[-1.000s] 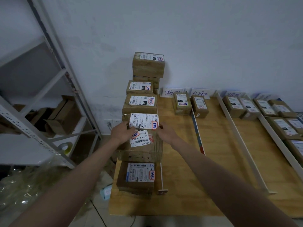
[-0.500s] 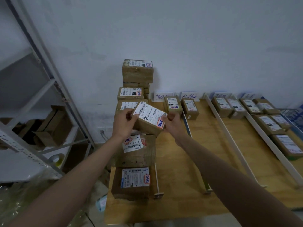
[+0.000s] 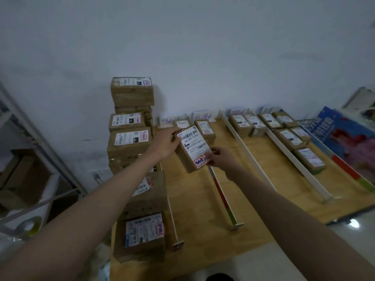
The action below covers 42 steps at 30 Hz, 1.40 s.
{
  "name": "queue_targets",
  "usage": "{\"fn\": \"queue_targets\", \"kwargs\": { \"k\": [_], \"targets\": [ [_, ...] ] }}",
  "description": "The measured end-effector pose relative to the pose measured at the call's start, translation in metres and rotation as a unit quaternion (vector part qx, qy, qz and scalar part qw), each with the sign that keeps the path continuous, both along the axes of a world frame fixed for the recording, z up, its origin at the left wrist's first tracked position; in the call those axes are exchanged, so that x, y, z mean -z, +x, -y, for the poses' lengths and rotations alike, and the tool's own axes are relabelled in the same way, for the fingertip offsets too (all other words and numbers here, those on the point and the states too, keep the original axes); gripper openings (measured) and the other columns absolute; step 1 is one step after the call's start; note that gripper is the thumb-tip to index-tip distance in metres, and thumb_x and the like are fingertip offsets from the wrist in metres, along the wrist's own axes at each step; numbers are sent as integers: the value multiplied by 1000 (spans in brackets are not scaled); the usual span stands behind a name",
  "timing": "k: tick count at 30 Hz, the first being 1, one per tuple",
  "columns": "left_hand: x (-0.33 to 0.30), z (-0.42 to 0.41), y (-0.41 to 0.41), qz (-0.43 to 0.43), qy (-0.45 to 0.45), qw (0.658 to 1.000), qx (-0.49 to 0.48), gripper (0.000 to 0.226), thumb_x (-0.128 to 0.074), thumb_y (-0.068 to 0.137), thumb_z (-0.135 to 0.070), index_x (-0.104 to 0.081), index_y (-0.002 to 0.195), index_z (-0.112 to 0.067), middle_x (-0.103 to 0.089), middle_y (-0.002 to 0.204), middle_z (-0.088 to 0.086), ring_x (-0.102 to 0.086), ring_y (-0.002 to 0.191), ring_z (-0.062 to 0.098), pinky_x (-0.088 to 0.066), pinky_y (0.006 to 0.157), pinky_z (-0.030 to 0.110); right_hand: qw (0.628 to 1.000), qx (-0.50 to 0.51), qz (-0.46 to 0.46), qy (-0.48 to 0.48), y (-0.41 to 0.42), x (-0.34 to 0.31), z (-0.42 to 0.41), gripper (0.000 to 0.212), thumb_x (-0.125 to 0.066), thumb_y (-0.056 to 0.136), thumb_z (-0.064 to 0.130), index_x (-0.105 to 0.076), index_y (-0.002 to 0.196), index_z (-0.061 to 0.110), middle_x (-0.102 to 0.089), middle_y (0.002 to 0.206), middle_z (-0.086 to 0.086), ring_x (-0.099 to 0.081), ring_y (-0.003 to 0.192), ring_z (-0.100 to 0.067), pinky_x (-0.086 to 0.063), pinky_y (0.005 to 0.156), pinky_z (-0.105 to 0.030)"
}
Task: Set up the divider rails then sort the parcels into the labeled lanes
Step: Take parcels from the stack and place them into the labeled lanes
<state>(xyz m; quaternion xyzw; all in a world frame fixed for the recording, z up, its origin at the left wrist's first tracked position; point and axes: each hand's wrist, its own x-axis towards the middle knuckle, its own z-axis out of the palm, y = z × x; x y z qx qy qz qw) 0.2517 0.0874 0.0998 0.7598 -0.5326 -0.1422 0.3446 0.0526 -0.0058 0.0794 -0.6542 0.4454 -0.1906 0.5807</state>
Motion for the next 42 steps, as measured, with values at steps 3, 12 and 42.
{"fn": "queue_targets", "kwargs": {
  "k": [3,12,42],
  "targets": [
    [10,13,-7,59,64,996,25,41,-52,100,-32,-51,139,-20,-57,136,1,-53,123,21,-46,99,38,999,26,-32,22,-9,14,8,24,-59,98,14,-64,117,2,-72,105,-11,-71,89,-16,-55,59,-17],
    [47,43,6,156,170,972,-45,44,-47,101,-37,-46,138,-14,-48,141,8,-54,119,25,-50,93,38,993,73,-82,48,13,64,55,26,-65,94,23,-67,108,0,-72,104,-14,-71,85,-24,-59,66,-29],
    [165,158,91,93,279,933,-209,38,-49,99,-38,-50,129,-14,-53,127,7,-54,112,23,-46,90,34,988,-58,-125,66,240,203,209,29,-65,90,43,-70,102,17,-74,96,1,-71,86,-18,-61,80,-42]
  ]
}}
